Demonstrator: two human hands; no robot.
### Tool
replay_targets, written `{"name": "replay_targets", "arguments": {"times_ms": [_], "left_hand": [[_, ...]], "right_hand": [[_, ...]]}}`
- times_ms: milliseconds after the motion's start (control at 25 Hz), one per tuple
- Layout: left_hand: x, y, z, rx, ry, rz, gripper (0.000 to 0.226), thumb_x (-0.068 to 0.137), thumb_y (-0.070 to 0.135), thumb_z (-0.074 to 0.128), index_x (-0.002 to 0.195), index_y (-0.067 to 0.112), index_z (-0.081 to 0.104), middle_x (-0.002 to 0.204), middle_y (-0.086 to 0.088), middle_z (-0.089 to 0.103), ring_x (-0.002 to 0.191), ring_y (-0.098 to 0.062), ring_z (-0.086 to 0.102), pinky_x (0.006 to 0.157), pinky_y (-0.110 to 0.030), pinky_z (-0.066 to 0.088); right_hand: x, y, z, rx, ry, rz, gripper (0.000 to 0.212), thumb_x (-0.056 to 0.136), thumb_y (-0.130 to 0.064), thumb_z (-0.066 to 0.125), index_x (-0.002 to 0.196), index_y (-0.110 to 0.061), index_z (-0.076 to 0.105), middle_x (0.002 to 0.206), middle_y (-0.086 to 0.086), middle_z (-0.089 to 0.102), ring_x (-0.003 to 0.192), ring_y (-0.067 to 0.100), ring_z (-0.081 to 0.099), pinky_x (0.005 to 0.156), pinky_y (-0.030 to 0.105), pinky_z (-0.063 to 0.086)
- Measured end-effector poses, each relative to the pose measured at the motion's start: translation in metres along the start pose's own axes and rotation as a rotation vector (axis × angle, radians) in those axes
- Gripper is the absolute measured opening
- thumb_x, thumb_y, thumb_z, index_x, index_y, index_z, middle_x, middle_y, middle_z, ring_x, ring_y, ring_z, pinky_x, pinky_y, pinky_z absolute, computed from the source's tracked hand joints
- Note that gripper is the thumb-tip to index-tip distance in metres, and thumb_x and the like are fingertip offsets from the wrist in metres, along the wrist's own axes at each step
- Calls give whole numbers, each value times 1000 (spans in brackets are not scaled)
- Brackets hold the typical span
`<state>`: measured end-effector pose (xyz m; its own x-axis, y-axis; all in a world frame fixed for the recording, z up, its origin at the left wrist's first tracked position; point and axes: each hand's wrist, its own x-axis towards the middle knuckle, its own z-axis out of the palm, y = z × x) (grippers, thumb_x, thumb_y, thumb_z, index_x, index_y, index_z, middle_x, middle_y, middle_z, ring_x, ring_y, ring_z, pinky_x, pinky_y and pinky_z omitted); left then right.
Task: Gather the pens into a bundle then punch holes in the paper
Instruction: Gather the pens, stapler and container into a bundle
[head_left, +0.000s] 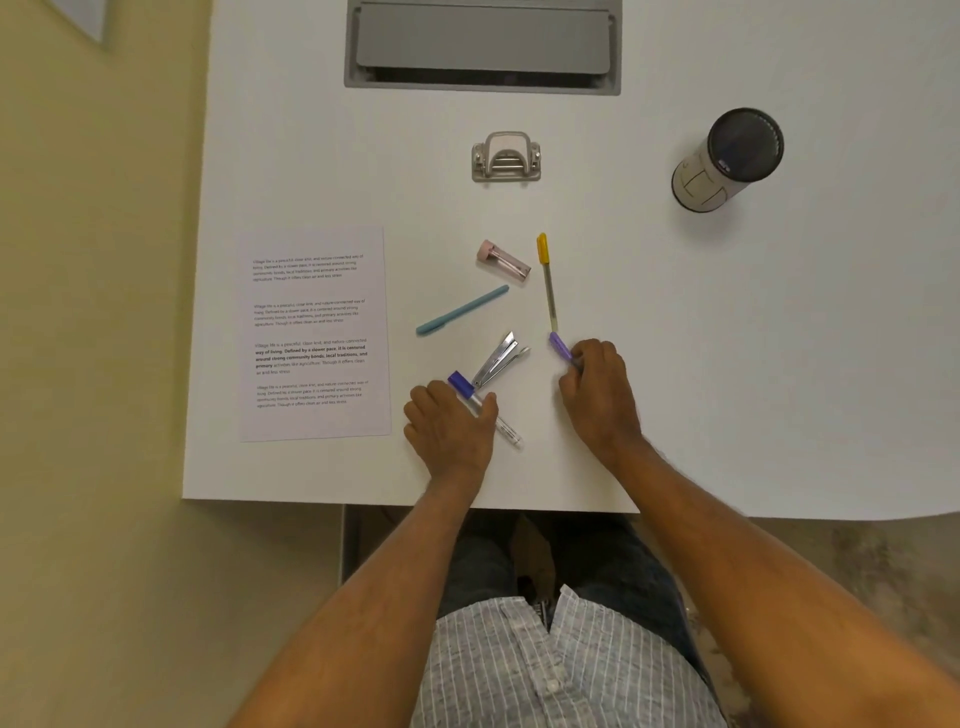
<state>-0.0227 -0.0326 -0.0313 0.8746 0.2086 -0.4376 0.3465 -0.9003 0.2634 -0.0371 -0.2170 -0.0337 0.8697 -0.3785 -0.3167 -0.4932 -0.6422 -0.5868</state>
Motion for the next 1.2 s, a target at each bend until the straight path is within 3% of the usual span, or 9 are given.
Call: {"name": "replay_targets", "arguments": {"times_ms": [120,200,400,520,600,840,1040,1200], "left_hand": [[0,1,2,-42,-23,12,44,98,52,58,120,15,55,119,-5,57,99,-15,45,89,-33,42],[3,2,1,-59,-30,12,37,100,47,57,118,14,57,116,-4,60,98,-15,49,87,-32,43],[13,2,-15,-282,-88,-76,25,103,32,56,116,11,55,107,-6,62,88,-16,56,74,-27,46],[24,6,-30,-490,-82,-131,10,106,24,47,108,14,44,85,-2,57,73,-16,53,56,-24,36],[36,15,-39,-540,-61,-93,6,106,20,43,107,15,41,77,2,52,67,-15,51,53,-25,33],[82,46,-49,-249,-52,110,20,104,21,50,121,10,54,103,-10,65,86,-31,60,71,-36,44],[106,43,-49,48,-69,233,26,106,23,54,129,10,56,122,-14,60,102,-37,66,84,-44,55],[113,38,-54,123,-50,304,26,102,25,61,125,13,60,122,-11,58,99,-36,66,81,-41,54]], "right_hand": [[7,-5,-1,119,36,87,11,98,-9,58,101,-15,49,100,2,48,78,14,49,66,22,46],[16,-12,0,177,72,98,13,98,-7,57,98,-15,46,98,2,46,75,11,47,66,21,45],[54,-33,2,248,125,143,18,98,-14,59,113,-6,53,111,8,50,87,20,53,77,34,51],[81,-44,0,206,110,130,28,98,-19,63,121,-4,55,119,13,52,95,25,56,86,41,54],[96,-48,-1,132,68,118,32,98,-24,66,120,-4,55,120,15,53,97,28,57,88,43,53],[108,-49,-2,11,33,165,22,101,-19,56,115,-2,55,120,19,57,102,37,59,82,42,48],[112,-52,-10,27,-4,203,25,96,-23,55,110,-2,52,113,16,56,95,34,56,75,39,44],[112,-63,-16,77,13,96,8,100,-18,46,99,-11,41,100,8,46,82,25,47,70,38,39]]}}
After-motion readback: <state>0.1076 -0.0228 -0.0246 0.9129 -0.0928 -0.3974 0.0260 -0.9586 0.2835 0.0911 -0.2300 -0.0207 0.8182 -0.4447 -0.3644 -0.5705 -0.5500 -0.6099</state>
